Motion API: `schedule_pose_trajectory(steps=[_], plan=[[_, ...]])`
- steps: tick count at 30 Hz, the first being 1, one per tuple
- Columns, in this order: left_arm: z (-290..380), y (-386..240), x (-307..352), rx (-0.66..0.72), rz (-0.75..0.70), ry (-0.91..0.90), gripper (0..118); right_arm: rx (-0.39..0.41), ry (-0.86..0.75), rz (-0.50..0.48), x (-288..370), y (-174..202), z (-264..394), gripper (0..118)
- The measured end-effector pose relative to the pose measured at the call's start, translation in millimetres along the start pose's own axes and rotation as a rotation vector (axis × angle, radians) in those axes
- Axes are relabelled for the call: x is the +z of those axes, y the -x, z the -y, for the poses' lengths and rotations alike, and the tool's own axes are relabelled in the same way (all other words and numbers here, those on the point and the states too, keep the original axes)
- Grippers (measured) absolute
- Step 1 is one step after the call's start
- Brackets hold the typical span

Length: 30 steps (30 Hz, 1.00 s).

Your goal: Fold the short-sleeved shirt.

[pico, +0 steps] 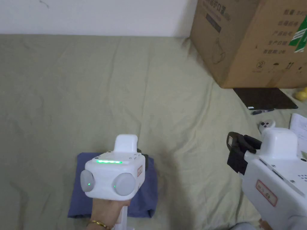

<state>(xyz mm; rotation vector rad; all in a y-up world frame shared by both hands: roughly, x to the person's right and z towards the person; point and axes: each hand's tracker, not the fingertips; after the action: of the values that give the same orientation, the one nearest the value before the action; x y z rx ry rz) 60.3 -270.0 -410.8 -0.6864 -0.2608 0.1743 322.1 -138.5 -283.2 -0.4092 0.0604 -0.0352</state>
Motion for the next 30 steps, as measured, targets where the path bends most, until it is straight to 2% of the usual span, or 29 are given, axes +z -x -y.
schedule_pose_trajectory(steps=[6,8,12,15,17,20,22,23,24,27,28,30], plan=[[-20.4,40.4,94.2,-0.047,-0.174,-0.297,0,0.032,-0.013,-0.138,-29.9,63.7,1.9,0],[-19.0,55.7,119.6,-0.047,-0.237,-0.348,0,0.028,0.015,-0.190,-53.3,91.0,17.3,0],[-14.8,78.9,148.9,-0.044,-0.320,-0.368,0,0.037,0.118,-0.232,-95.1,137.9,53.7,0],[-10.6,94.9,165.2,-0.037,-0.354,-0.364,0,0.047,0.217,-0.232,-126.9,167.2,89.1,0],[-8.0,104.8,172.5,-0.023,-0.372,-0.357,0,0.066,0.287,-0.195,-143.3,181.3,111.5,0],[-4.3,118.2,178.5,0.007,-0.389,-0.332,0,0.077,0.404,-0.156,-161.3,189.1,141.7,0],[-4.2,127.8,180.0,0.038,-0.378,-0.307,2,0.091,0.389,-0.152,-162.4,190.0,152.0,0],[-4.5,131.2,181.1,0.049,-0.379,-0.303,8,0.118,0.371,-0.145,-161.5,191.6,153.4,0],[-6.1,137.5,181.7,0.065,-0.368,-0.295,25,0.148,0.363,-0.139,-158.7,195.5,149.7,0],[-13.3,162.1,168.7,0.236,-0.230,-0.195,104,0.150,0.378,-0.150,-160.1,192.0,146.3,0],[-15.1,174.4,159.2,0.310,-0.160,-0.134,115,0.123,0.387,-0.163,-159.5,190.1,144.0,0],[-13.6,198.9,136.5,0.433,0.012,-0.019,118,0.089,0.398,-0.179,-159.4,185.5,140.9,0]])
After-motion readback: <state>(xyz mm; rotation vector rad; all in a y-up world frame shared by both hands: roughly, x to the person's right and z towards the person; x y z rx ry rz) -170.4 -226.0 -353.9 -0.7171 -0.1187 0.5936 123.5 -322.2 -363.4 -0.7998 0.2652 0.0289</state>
